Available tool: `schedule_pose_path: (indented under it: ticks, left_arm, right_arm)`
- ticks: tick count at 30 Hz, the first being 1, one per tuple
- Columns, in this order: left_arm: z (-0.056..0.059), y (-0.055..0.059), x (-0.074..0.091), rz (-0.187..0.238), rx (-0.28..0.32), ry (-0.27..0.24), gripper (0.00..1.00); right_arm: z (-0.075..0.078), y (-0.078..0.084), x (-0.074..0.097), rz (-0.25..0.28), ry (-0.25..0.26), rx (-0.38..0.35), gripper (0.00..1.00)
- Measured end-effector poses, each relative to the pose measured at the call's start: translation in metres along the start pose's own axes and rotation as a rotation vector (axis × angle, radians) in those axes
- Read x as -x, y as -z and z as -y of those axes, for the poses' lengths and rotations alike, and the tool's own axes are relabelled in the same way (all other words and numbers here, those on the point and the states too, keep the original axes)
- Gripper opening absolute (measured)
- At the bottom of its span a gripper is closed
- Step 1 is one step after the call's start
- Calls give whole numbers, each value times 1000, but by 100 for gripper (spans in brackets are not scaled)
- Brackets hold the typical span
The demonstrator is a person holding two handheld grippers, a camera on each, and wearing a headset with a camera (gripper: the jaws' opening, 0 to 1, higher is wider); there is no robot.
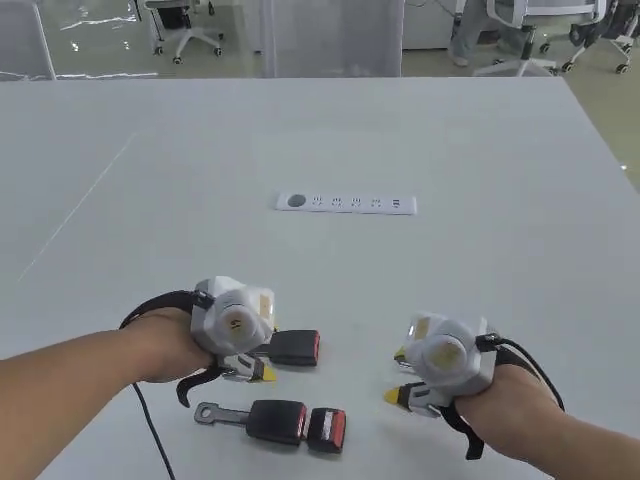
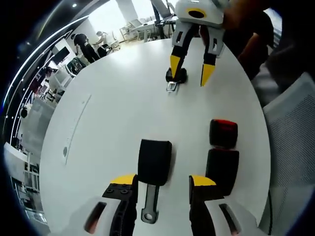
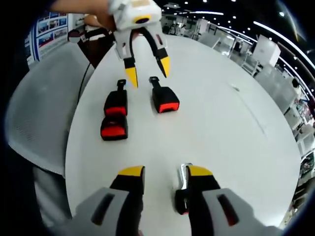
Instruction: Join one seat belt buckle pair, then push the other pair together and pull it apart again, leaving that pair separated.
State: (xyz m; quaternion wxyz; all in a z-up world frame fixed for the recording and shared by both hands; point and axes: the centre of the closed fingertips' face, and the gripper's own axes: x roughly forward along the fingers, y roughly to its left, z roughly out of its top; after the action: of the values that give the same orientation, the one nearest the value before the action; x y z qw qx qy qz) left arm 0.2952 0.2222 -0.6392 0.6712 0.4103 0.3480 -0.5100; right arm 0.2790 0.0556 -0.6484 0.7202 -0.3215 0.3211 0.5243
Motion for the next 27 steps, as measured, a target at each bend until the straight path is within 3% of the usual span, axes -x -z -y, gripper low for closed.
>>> schedule_pose_path:
  ticks: [5,12,21,24,27]
  left_arm:
    - [-3,4,-10,5,10,25,46]
    - [-6,10,-25,-14,-4,54,49]
    - [-10,11,-44,-29,-12,96,49]
    - [-9,9,-46,-26,-12,123,42]
    - [-13,9,-45,-40,-45,108,33]
  right_arm:
    - [33,19,15,-10,114,-24,33]
    - [33,42,9,-47,59,-62,39]
    - [36,59,-1,-109,17,-34,41]
    - [37,59,1,-100,-4,-54,34]
    - [37,59,2,-100,-15,-34,33]
